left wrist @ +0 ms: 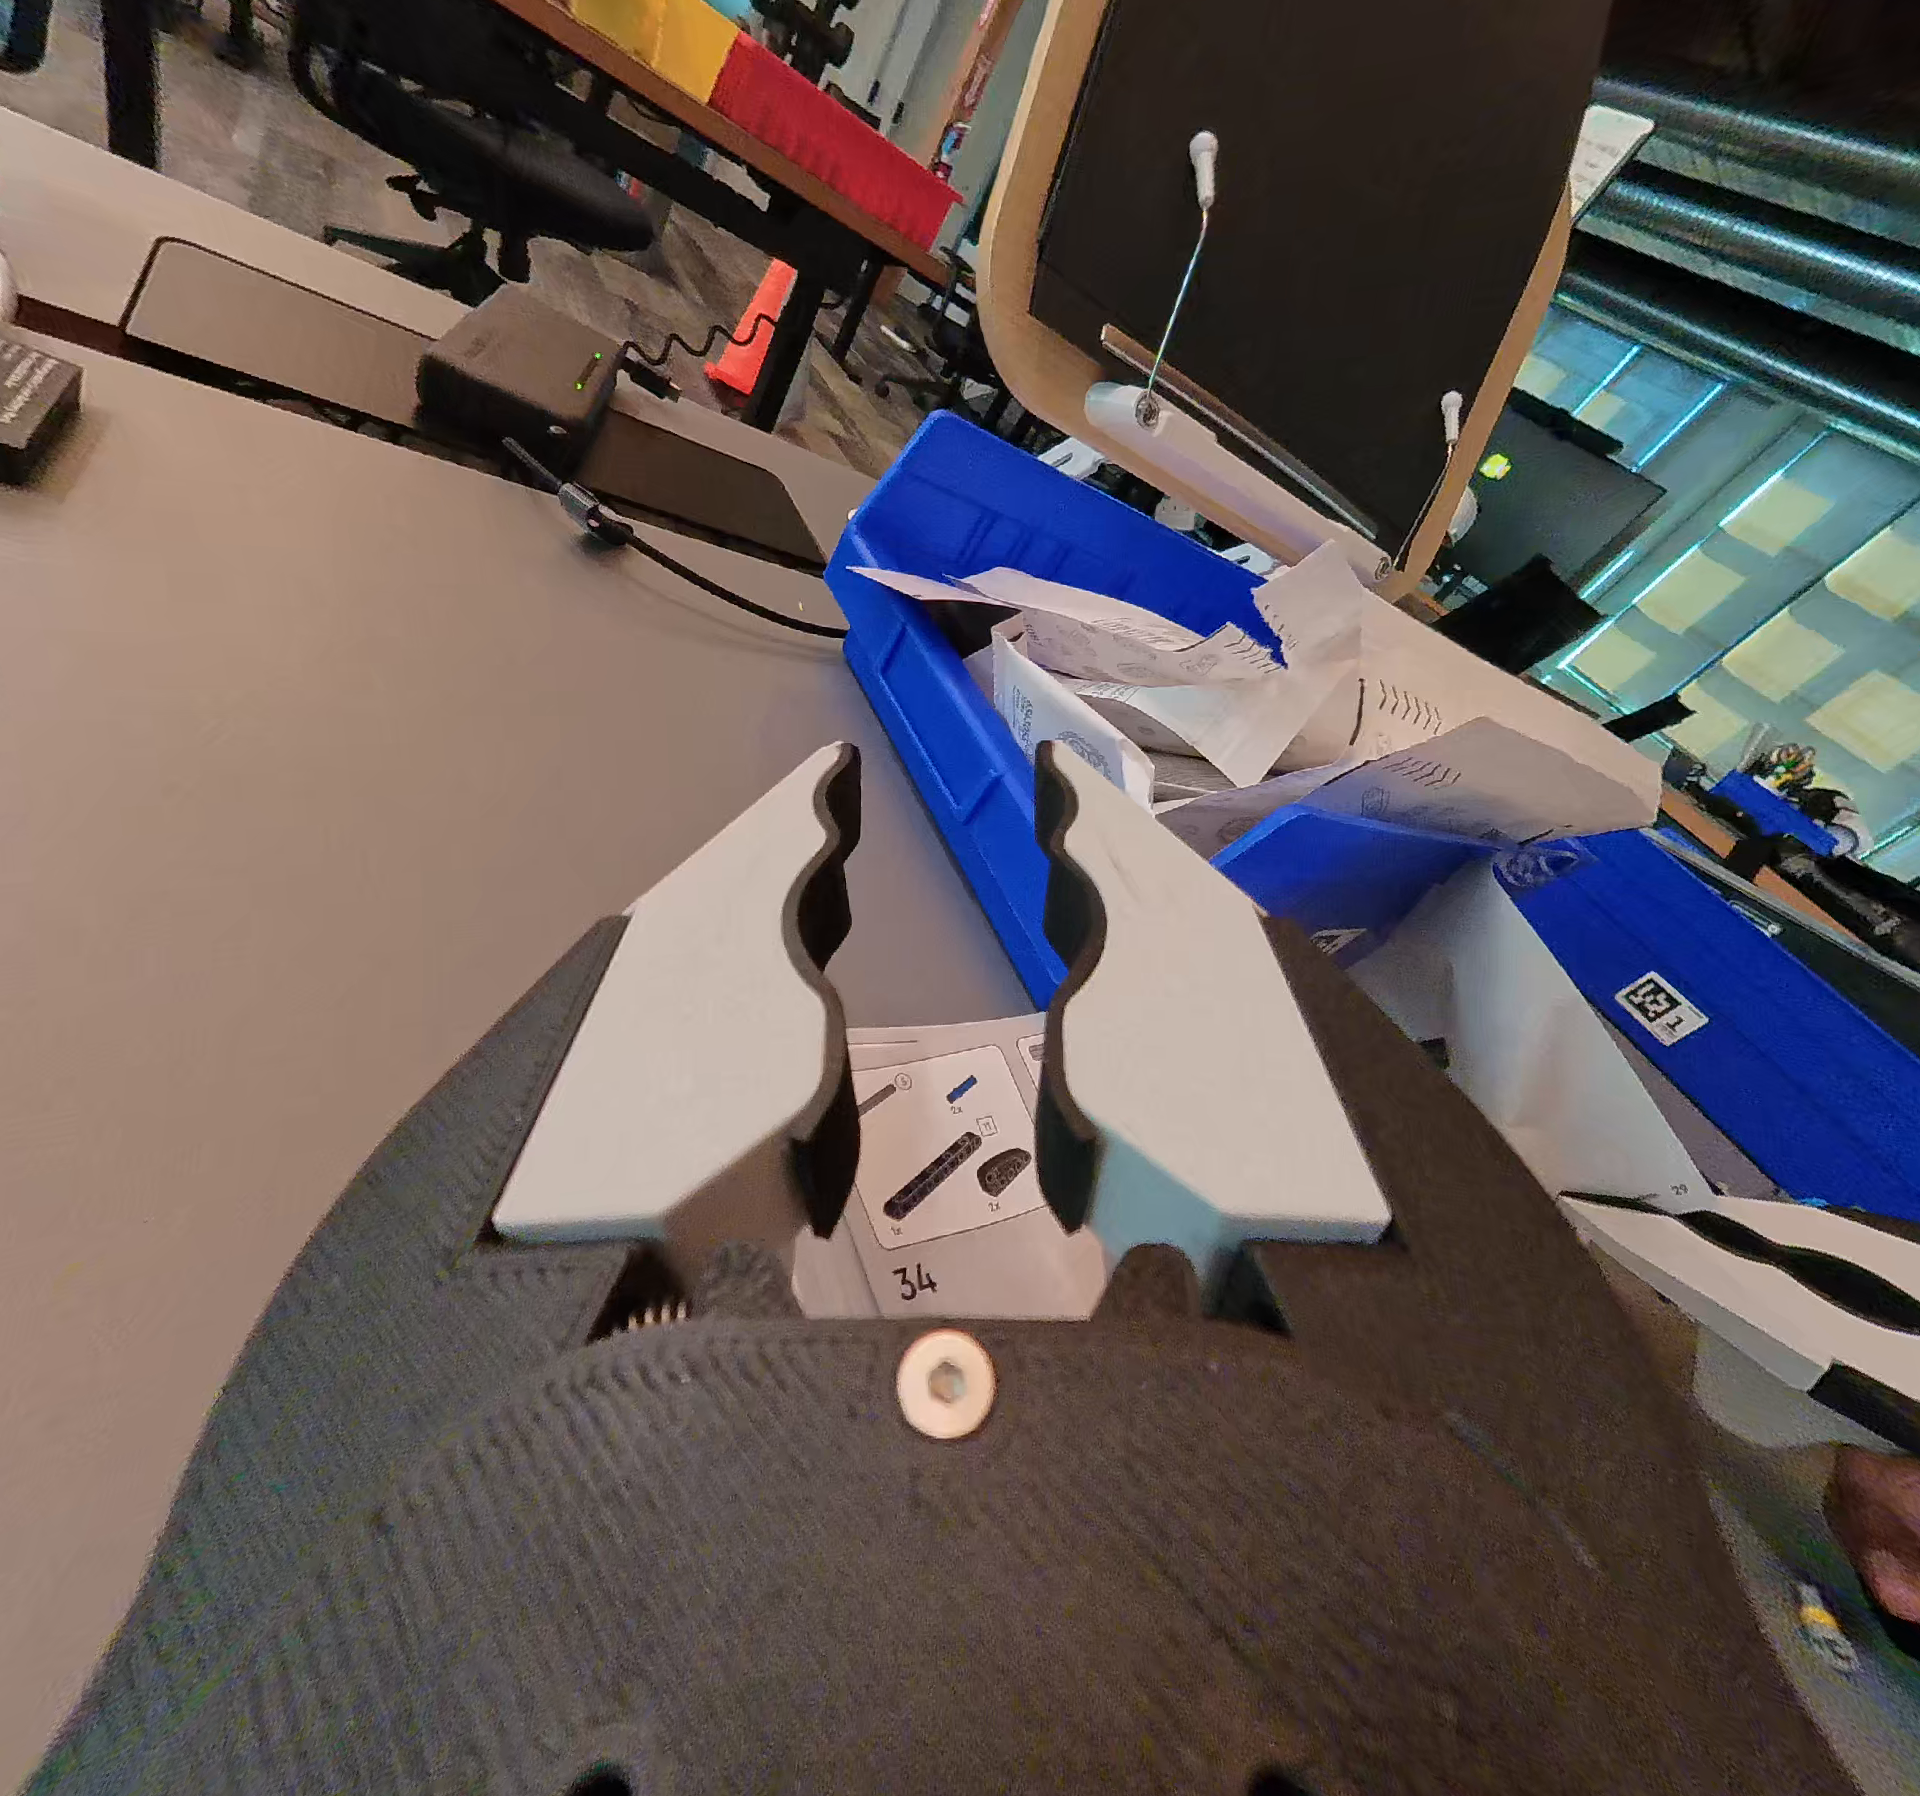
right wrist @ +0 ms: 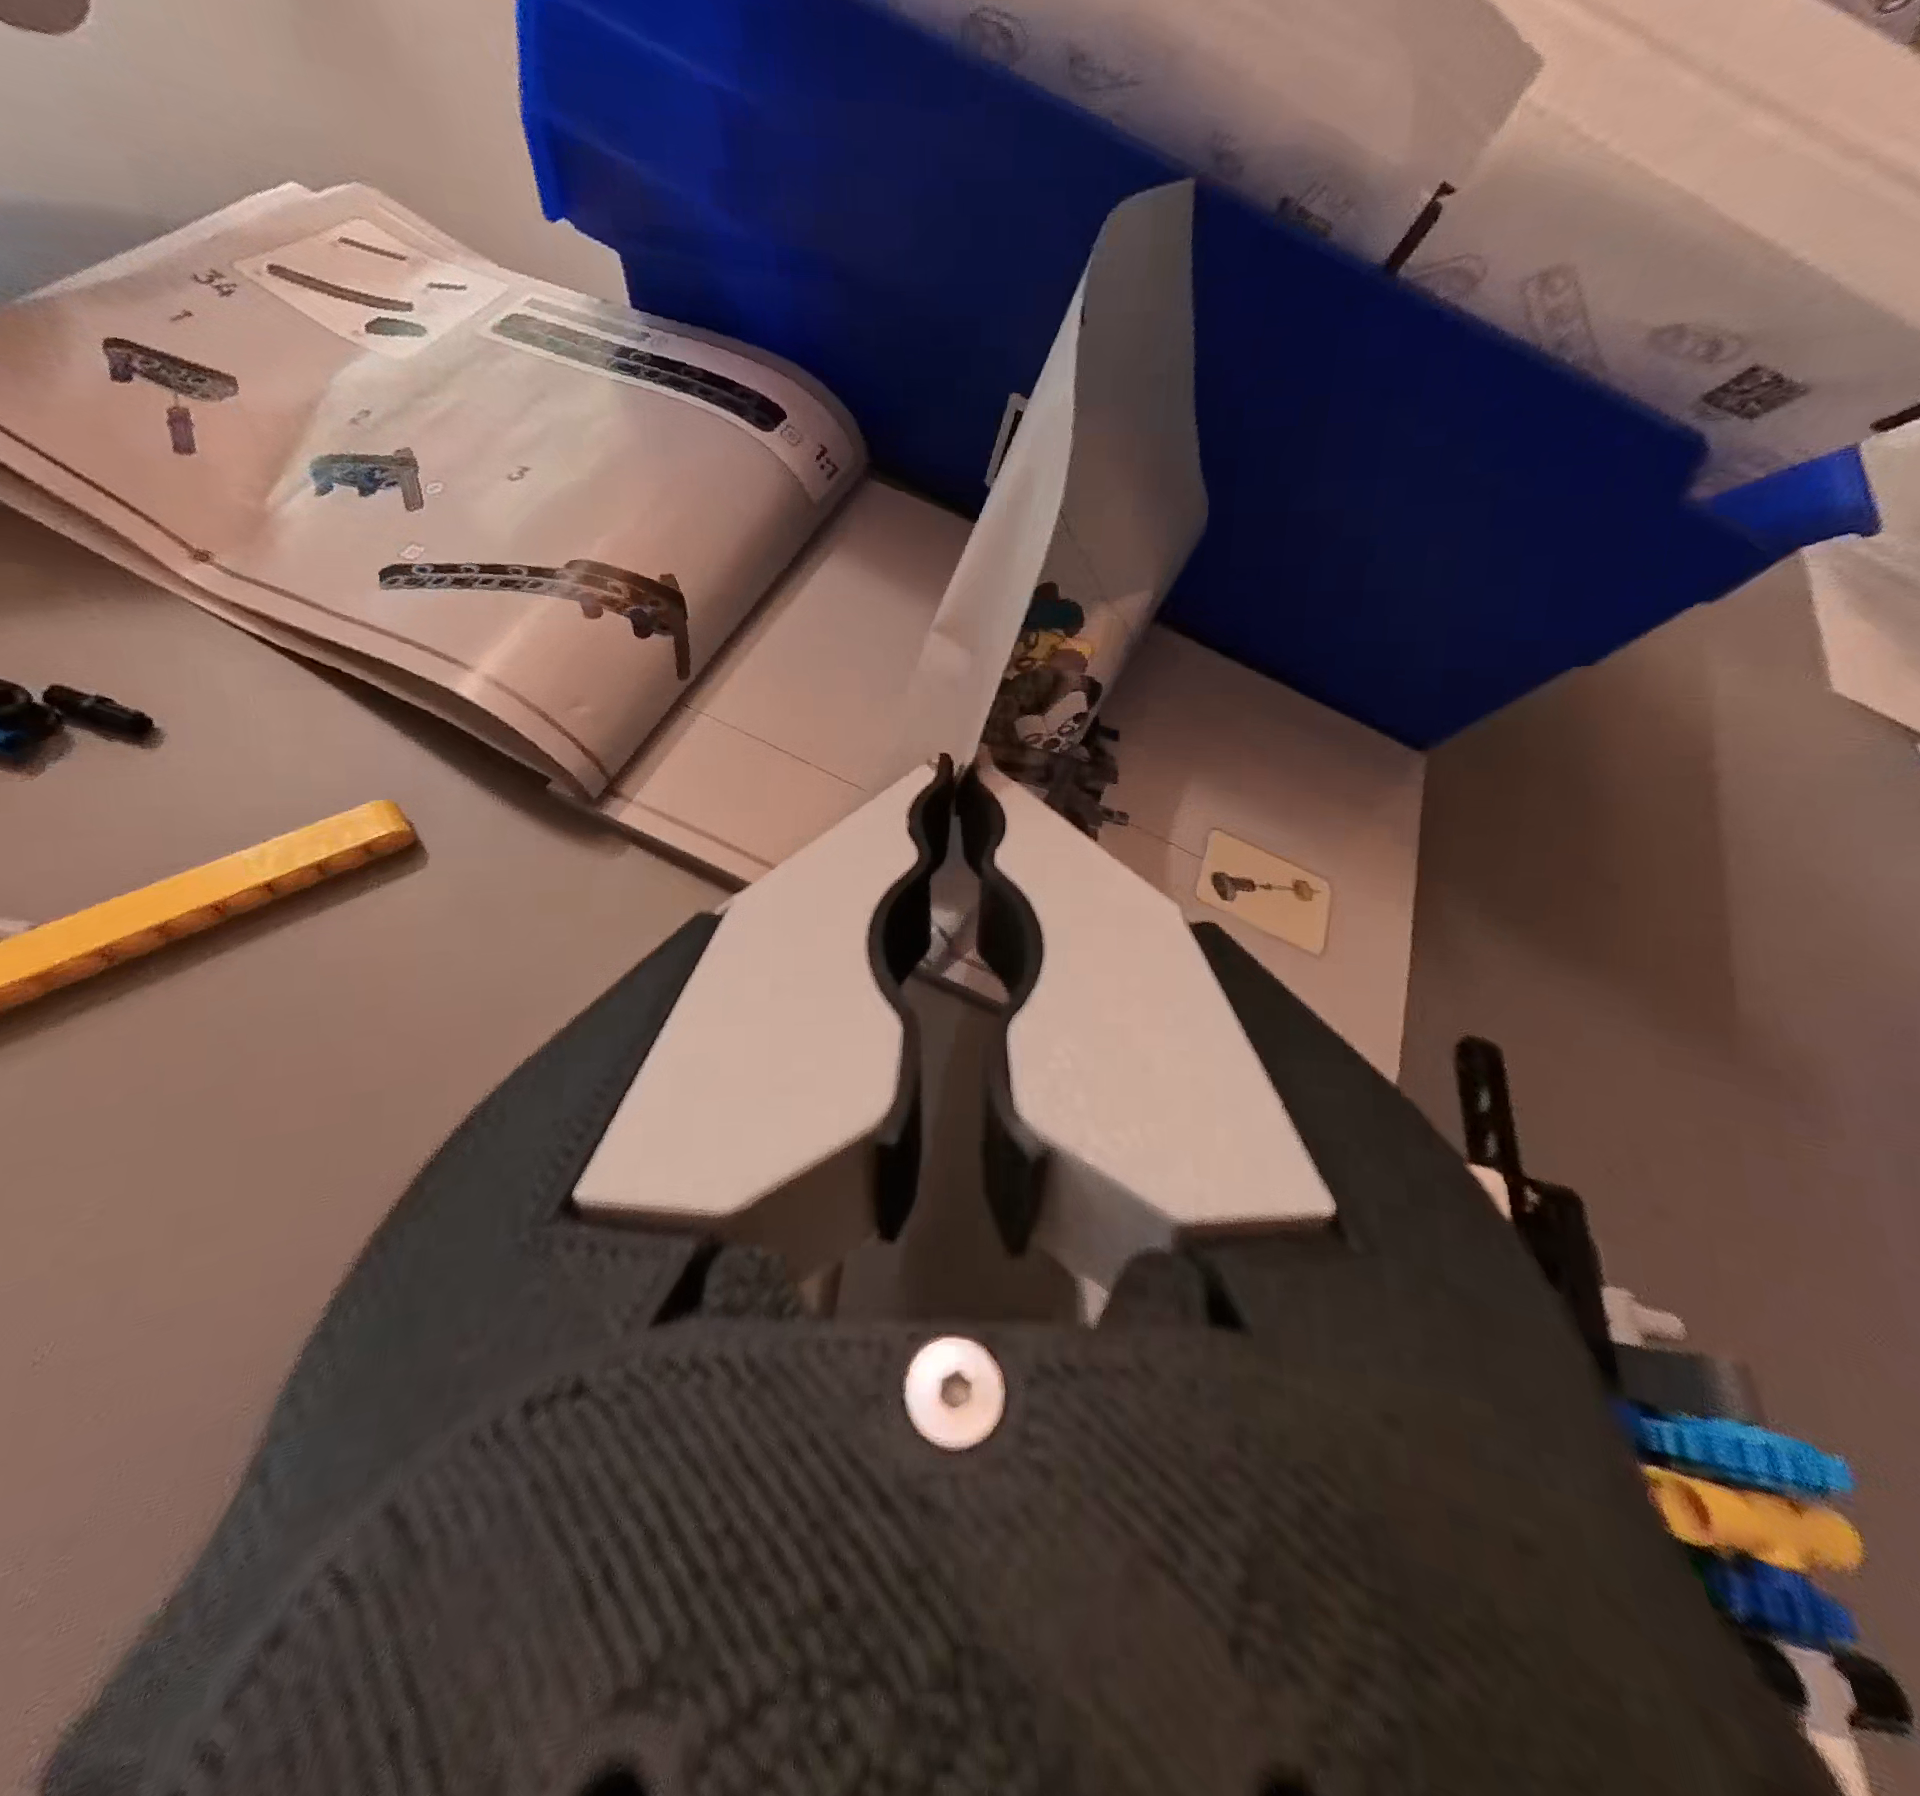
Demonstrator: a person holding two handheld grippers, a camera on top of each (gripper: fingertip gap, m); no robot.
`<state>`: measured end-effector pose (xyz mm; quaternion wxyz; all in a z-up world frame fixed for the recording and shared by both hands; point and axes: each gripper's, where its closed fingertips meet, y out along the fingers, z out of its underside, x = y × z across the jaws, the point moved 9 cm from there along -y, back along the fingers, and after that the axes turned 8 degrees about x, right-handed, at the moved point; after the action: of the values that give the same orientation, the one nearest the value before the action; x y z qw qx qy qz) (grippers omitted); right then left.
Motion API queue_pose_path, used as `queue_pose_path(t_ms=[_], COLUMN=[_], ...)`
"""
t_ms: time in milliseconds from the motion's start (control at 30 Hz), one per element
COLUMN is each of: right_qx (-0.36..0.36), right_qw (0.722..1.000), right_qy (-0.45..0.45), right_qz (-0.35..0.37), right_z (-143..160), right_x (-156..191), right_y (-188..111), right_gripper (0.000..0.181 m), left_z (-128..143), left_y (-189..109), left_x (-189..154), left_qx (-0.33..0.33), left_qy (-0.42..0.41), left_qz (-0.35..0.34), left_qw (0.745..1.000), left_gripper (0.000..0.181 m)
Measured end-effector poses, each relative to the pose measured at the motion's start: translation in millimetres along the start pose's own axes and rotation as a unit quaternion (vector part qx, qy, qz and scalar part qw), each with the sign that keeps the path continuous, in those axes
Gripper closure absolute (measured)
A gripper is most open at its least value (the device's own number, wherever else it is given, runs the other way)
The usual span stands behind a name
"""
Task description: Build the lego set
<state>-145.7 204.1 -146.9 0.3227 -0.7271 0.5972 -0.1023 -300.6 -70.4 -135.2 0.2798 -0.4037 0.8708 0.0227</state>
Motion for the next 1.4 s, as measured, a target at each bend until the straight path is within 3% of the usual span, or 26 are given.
queue_pose_path(t_ms=[233, 567, 900, 1400], right_qx=[-0.005, -0.042, -0.038, -0.04], right_qw=[1.0, 0.998, 0.993, 0.996], right_qy=[0.017, -0.026, 0.065, -0.006], right_qz=[-0.011, -0.028, -0.086, -0.083], right_z=[2.9, 2.1, 3.6, 2.3], right_x=[-6.5, -2.7, -20.9, -5.6], right_y=[0.2, -5.0, -2.3, -3.3], right_gripper=[0.181, 0.181, 0.181, 0.181], left_z=[-0.2, -0.4, -0.5, -0.3], left_y=[-0.5, -0.8, -1.0, -0.6], left_x=[1.0, 1.6, 1.8, 1.3], left_qx=[-0.002, -0.003, -0.004, -0.003], left_qy=[-0.005, -0.008, -0.008, -0.006], left_qz=[0.002, 0.005, 0.006, 0.004], left_qw=[1.0, 1.0, 1.0, 1.0], left_gripper=[0.149, 0.149, 0.149, 0.149])
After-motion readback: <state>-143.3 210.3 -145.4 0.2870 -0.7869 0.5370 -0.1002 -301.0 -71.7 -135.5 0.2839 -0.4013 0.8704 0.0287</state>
